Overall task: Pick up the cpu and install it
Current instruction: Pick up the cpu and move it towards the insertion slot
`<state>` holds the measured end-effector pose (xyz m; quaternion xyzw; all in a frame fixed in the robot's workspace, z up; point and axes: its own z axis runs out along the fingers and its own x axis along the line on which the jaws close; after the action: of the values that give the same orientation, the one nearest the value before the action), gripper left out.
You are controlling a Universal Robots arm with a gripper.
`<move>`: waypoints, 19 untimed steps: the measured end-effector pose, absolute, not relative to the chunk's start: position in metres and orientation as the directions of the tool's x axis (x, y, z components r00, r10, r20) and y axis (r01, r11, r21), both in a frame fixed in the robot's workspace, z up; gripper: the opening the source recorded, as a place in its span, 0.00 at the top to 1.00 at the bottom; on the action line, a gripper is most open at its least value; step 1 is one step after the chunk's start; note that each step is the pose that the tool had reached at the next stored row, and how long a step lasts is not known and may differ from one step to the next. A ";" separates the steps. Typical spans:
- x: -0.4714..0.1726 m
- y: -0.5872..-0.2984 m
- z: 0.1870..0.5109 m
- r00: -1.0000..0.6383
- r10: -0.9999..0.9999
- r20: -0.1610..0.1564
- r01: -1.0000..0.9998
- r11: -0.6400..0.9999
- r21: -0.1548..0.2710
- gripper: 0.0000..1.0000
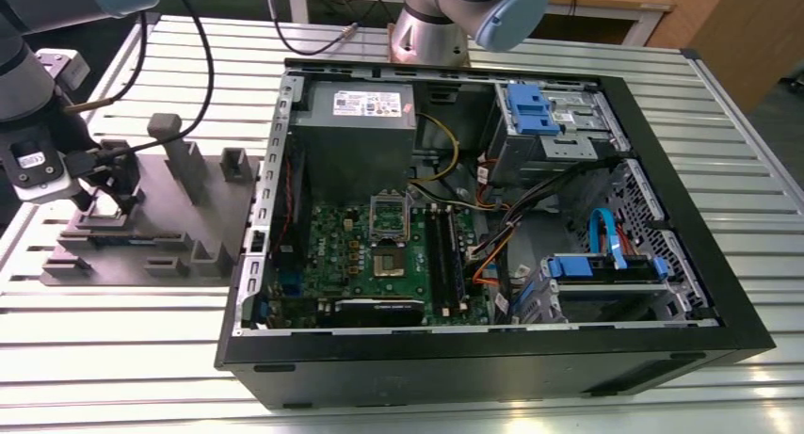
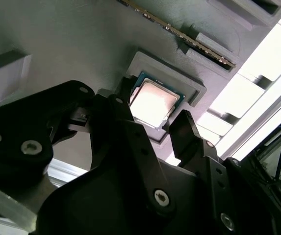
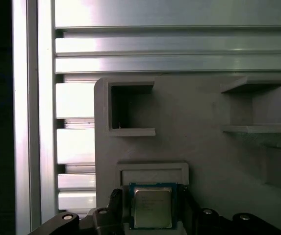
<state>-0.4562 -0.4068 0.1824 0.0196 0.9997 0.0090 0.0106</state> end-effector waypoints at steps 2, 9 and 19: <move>-0.456 -0.407 0.182 -0.999 0.039 -0.021 0.039 0.999 0.018 0.42; -0.456 -0.407 0.182 -0.999 0.039 -0.021 0.039 0.999 0.019 0.50; -0.456 -0.407 0.182 -0.999 0.039 -0.021 0.039 0.999 0.019 0.53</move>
<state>-0.4560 -0.4067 0.1823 0.0196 0.9997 0.0091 0.0107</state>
